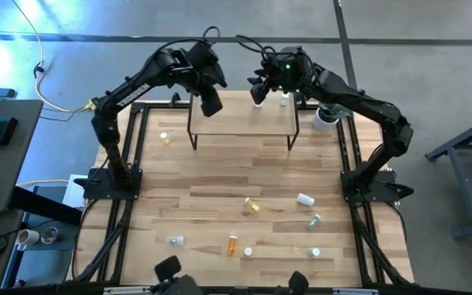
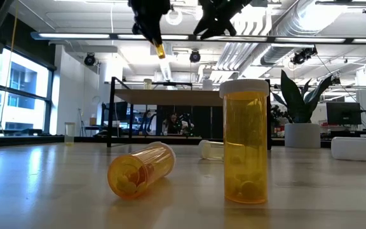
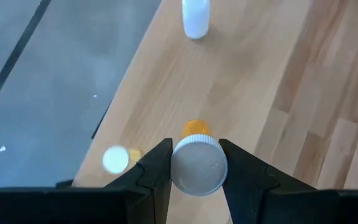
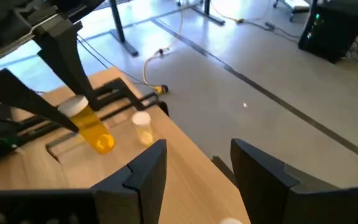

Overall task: Pick and place medicine bottles onto shelf by color
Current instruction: Put the top left orange pill bottle on the shelf

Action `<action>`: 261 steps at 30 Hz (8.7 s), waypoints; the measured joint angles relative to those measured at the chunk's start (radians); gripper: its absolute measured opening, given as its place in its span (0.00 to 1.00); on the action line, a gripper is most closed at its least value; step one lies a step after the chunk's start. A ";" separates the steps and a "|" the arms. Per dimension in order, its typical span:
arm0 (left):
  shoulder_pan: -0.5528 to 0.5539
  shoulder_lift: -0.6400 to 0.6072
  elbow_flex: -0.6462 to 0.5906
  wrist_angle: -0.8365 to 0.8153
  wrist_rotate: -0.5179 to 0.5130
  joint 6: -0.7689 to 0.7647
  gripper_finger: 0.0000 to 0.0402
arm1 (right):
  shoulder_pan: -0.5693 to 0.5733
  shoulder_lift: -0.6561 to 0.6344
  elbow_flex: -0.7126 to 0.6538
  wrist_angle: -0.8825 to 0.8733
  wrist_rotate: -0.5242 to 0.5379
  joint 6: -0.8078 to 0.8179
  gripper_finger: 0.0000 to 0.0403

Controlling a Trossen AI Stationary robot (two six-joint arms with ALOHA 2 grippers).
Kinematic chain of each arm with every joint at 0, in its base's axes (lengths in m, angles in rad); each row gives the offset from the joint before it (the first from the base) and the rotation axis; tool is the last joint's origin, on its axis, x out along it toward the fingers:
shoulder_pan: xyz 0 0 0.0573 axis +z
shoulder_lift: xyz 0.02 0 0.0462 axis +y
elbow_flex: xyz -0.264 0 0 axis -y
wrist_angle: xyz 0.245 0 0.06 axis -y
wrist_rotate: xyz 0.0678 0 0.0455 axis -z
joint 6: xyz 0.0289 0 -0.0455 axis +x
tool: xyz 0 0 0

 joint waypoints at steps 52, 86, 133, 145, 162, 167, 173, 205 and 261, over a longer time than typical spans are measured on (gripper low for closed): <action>0.065 0.245 0.067 0.091 0.065 -0.058 0.27 | -0.024 0.005 0.000 -0.096 0.000 -0.044 0.42; 0.063 0.306 0.070 0.060 0.030 -0.013 0.27 | -0.024 0.005 0.000 -0.098 0.000 -0.026 0.42; 0.058 0.310 0.073 0.167 0.033 -0.021 0.36 | -0.024 0.005 0.000 -0.099 0.000 -0.026 0.42; 0.080 0.218 0.074 0.214 0.023 -0.022 0.36 | -0.024 0.005 0.000 -0.099 0.000 -0.031 0.42; 0.002 0.047 0.061 -0.063 0.031 -0.029 0.36 | -0.024 0.005 0.000 -0.099 0.000 -0.052 0.42; -0.053 0.047 -0.035 -0.055 0.031 -0.020 0.36 | -0.024 0.005 0.000 -0.098 0.000 -0.052 0.42; -0.090 0.048 -0.158 -0.025 0.032 -0.021 0.36 | -0.024 0.005 0.000 -0.098 0.000 -0.053 0.42; -0.068 -0.214 -0.753 0.737 -0.070 0.145 0.36 | -0.024 0.005 0.000 -0.095 0.001 -0.079 0.42; -0.019 -0.132 -0.752 0.828 -0.079 0.155 0.36 | -0.024 0.005 0.000 -0.095 0.000 -0.070 0.42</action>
